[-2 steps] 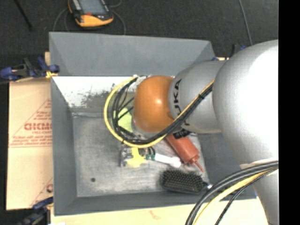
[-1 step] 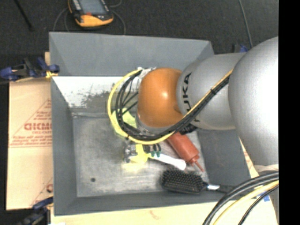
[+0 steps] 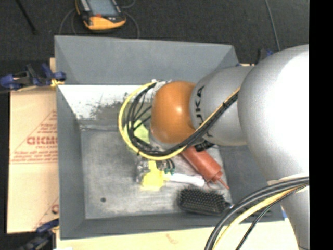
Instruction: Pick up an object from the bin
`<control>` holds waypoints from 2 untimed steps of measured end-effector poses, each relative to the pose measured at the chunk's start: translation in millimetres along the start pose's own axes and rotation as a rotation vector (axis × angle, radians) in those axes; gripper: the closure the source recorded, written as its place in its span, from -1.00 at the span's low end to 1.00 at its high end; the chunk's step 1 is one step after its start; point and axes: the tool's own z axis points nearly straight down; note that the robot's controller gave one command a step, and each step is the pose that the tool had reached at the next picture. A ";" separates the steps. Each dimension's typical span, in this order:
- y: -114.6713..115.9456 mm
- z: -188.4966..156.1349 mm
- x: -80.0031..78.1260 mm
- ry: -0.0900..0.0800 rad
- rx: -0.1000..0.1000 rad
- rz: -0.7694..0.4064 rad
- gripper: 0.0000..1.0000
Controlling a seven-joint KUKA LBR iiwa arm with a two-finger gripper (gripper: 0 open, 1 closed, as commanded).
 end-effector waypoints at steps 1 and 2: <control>-0.7 1.5 0.5 0.000 0.001 0.002 -1.00; -0.8 1.5 0.5 0.000 0.001 0.003 -1.00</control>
Offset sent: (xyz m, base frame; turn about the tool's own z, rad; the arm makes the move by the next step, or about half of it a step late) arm 0.0000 0.0000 0.0000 0.0000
